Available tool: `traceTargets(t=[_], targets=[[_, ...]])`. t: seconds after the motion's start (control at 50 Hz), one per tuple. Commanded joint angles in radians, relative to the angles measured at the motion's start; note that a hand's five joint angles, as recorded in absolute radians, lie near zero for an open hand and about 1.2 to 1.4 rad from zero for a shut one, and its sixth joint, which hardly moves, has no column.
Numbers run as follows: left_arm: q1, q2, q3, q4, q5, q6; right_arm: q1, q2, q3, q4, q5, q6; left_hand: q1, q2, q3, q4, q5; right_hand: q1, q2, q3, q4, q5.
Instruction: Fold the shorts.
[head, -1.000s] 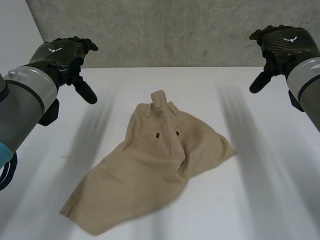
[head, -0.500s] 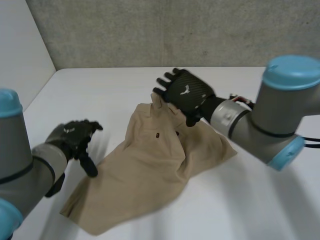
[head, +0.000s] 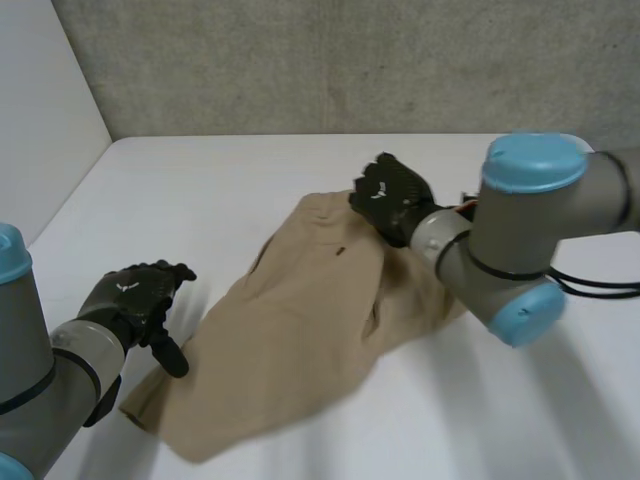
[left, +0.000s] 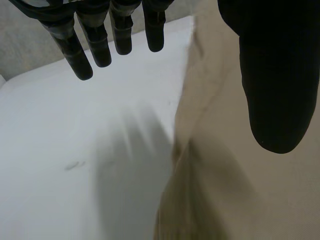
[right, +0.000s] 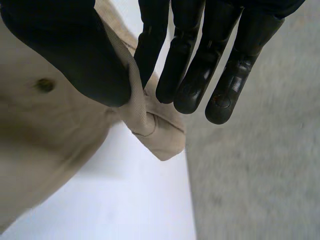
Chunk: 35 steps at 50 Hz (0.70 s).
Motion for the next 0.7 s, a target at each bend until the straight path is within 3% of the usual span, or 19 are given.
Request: traceTargets(t=[0.02,0.18,0.24,0.28,0.34,0.48,0.7], targets=[[0.0,0.001,0.025,0.001,0.001,0.002,-0.086,-0.267,0.238,0.348,0.083,0.009,-0.014,-0.001,-0.014,-0.003,-0.005,0.437,0.22,0.218,0.209,0.253],[-0.01,-0.004,0.046,0.003,0.004,0.003,-0.1,-0.353,0.396,0.699,0.074,0.02,-0.022,-0.01,-0.023,-0.012,-0.014,0.437,0.22,0.218,0.209,0.253],[-0.013,-0.012,0.046,0.006,0.004,0.005,-0.102,-0.387,0.405,0.75,0.053,0.026,-0.022,-0.01,-0.023,-0.012,-0.014,0.154,-0.063,-0.064,-0.073,-0.03],[-0.014,-0.015,0.046,0.012,0.004,0.006,-0.105,-0.423,0.393,0.734,0.019,0.058,-0.022,-0.01,-0.023,-0.012,-0.014,-0.259,-0.476,-0.478,-0.487,-0.443],[-0.014,-0.019,0.042,0.012,0.004,0.006,-0.123,-0.453,0.329,0.673,-0.004,0.162,-0.017,-0.004,-0.017,-0.006,-0.008,-0.492,-0.709,-0.711,-0.72,-0.676],[-0.016,-0.01,0.017,0.007,0.004,0.009,-0.142,-0.468,0.182,0.599,-0.02,0.416,0.001,0.014,0.0,0.011,0.009,-0.563,-0.78,-0.782,-0.791,-0.747],[0.006,0.002,-0.049,0.007,0.003,0.017,-0.129,-0.347,0.126,0.505,-0.056,0.437,0.16,0.172,0.159,0.17,0.168,-0.554,-0.771,-0.773,-0.782,-0.738]])
